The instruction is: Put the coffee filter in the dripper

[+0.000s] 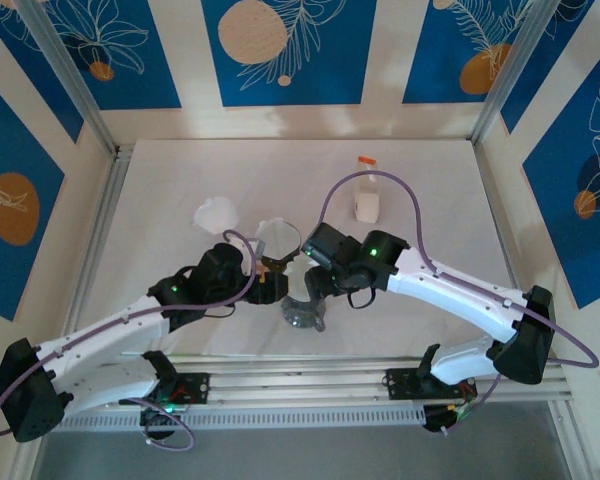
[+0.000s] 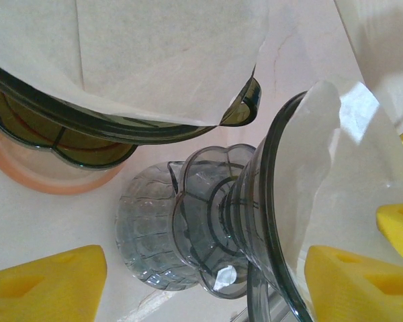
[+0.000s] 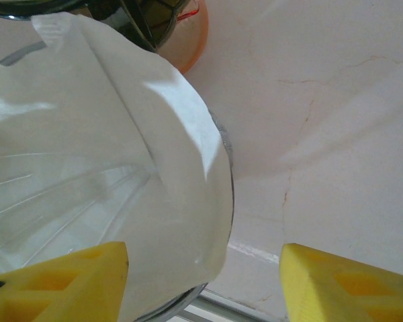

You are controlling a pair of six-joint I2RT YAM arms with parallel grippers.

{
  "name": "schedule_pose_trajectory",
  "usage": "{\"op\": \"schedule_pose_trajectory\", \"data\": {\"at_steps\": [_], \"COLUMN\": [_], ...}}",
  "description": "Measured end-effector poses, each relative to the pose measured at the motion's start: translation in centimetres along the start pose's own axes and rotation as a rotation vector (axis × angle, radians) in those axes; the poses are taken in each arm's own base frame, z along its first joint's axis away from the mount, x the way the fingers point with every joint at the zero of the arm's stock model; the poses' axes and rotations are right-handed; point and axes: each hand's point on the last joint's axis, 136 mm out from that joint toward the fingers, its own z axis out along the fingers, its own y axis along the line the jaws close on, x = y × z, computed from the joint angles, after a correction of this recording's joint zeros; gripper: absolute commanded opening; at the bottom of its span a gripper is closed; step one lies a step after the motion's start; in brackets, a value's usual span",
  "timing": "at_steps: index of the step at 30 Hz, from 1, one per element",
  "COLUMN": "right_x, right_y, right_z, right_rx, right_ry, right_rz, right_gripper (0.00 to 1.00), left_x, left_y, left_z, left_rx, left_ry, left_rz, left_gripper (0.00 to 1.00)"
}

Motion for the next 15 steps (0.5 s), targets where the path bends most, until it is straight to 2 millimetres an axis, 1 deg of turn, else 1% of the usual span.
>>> {"op": "schedule_pose_trajectory", "data": {"at_steps": [5,9,12,15], "right_x": [-0.1,-0.1,-0.1,-0.1], "right_y": [-0.2,-0.1,-0.1,-0.1], "right_z": [-0.1,-0.1,-0.1,-0.1], "right_rx": [0.000,0.000,0.000,0.000], "right_ry": [-0.003,-0.003,-0.004,-0.004], "right_rz": [0.007,0.007,0.006,0.006], "right_gripper": [0.62,0.62,0.62,0.66], "left_x": [0.1,-0.6,-1.4,-1.5], "left_y": [0.1,-0.5,-1.0,-0.8], "left_z": [-0.2,-1.1,-1.7,-1.5], "left_rx": [-0.003,0.020,0.037,0.024], "left_ry": [0.003,-0.036,-0.075,-0.078], "left_rz": [-0.015,-0.013,-0.008,-0.009], "left_gripper": [0.91,0.97,0.98,1.00]}}
